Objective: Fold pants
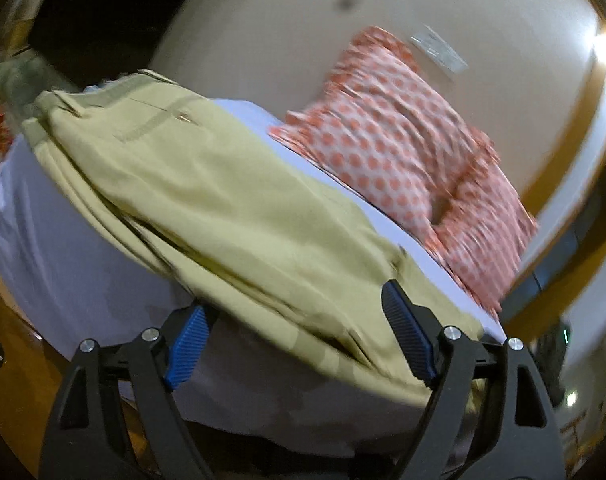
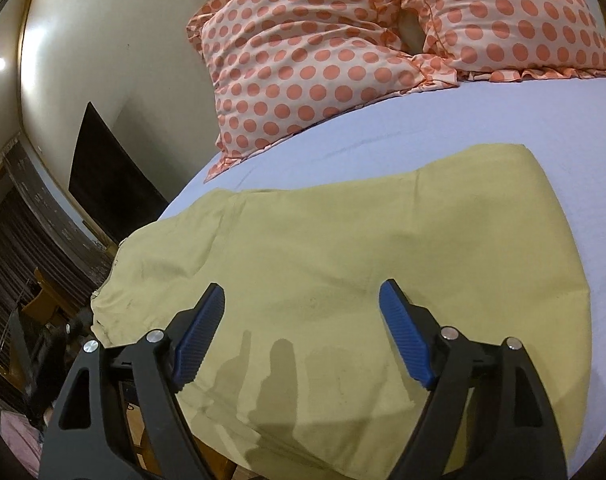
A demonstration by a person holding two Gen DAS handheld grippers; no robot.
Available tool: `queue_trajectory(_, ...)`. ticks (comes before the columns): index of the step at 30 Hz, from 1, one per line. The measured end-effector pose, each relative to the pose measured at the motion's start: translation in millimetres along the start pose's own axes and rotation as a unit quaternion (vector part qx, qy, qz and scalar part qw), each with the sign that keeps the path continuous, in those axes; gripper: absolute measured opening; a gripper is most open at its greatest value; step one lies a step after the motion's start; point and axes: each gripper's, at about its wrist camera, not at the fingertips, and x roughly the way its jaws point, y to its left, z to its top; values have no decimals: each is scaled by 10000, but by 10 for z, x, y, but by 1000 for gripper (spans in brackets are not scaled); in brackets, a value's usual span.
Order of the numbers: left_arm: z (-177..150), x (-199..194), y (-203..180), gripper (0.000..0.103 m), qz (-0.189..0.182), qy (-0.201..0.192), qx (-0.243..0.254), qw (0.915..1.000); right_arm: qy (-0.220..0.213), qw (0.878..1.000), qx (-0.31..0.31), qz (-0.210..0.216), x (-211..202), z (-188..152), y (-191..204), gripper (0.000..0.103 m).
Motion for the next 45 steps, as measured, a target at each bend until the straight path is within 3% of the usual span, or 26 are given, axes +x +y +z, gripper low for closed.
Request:
queue_trajectory(5, 364, 61, 444, 77, 266, -246, -1028, 9940, -66, 10000, -71, 7, -1, -16, -5, 82)
queue_trajectory(9, 619, 87, 836, 62, 335, -347, -1858, 9814, -117, 9998, -159, -8, 1, -39, 10, 82)
queue_trajectory(11, 706, 122, 964, 50, 423, -328, -2115, 9759, -139, 9997, -175, 21, -14, -49, 11, 82)
queue_trajectory(12, 720, 125, 1012, 26, 585, -284, -2175, 9739, -146, 9997, -169, 44, -23, -50, 7, 82)
queue_trajectory(13, 742, 147, 1042, 15, 750, -226, -2213, 9720, -148, 9997, -155, 78, -35, -46, -2, 82)
queue_trajectory(14, 767, 168, 1041, 13, 816, -158, -2183, 9723, -155, 9997, -125, 119, -54, -38, -17, 82)
queue_trajectory(16, 875, 195, 761, 11, 1339, -66, -1546, 9788, -234, 9996, -68, 164, -132, -15, -56, 82)
queue_trajectory(18, 1034, 194, 239, 10, 1700, -154, -528, 9839, -478, 9988, -27, 134, -287, 34, -128, 82)
queue_trajectory(20, 1134, 201, -306, 10, 1710, -243, 398, 9842, -796, 9968, 89, 2, -476, 102, -253, 84)
queue_trajectory(23, 1034, 296, -1397, 11, 1342, -329, 1978, 9705, -1254, 9908, 434, -264, -789, 213, -528, 84)
queue_trajectory(25, 712, 407, -2100, 14, 699, -186, 2968, 9522, -1473, 9862, 606, -443, -949, 248, -682, 84)
queue_trajectory(26, 401, 489, -2476, 14, 259, 10, 3539, 9349, -1599, 9828, 734, -559, -1055, 263, -787, 84)
queue_trajectory(27, 164, 547, -2666, 16, 26, 170, 3877, 9216, -1710, 9791, 874, -665, -1157, 269, -891, 84)
queue_trajectory(29, -424, 697, -2968, 17, -319, 540, 4608, 8853, -1795, 9744, 1120, -760, -1289, 270, -1056, 84)
queue_trajectory(30, -813, 803, -3060, 17, -423, 750, 5059, 8583, -1801, 9727, 1246, -769, -1337, 261, -1133, 84)
queue_trajectory(32, -1390, 987, -3072, 17, -462, 1206, 5642, 8155, -1660, 9734, 1419, -689, -1346, 257, -1256, 84)
queue_trajectory(34, -1698, 1108, -3018, 18, -391, 1526, 5850, 7956, -1341, 9779, 1514, -538, -1264, 260, -1334, 84)
queue_trajectory(35, -1803, 1097, -2991, 18, -224, 1274, 5991, 7902, -1184, 9801, 1528, -445, -1200, 268, -1353, 84)
queue_trajectory(37, -1841, 1081, -2984, 24, -128, 1171, 6054, 7872, -919, 9836, 1521, -316, -1062, 308, -1352, 82)
queue_trajectory(38, -1820, 1060, -2965, 27, -142, 1160, 6038, 7885, -743, 9857, 1493, -237, -964, 331, -1345, 75)
queue_trajectory(41, -1668, 871, -2932, 35, -475, 1286, 5804, 8027, -271, 9910, 1299, -199, -692, 381, -1291, 64)
queue_trajectory(44, -1363, 572, -2821, 55, -1081, 1460, 5249, 8315, -3, 9939, 1040, -354, -518, 392, -1239, 57)
queue_trajectory(45, -1145, 484, -2742, 60, -1192, 1456, 4895, 8514, 21, 9947, 963, -354, -483, 412, -1223, 53)
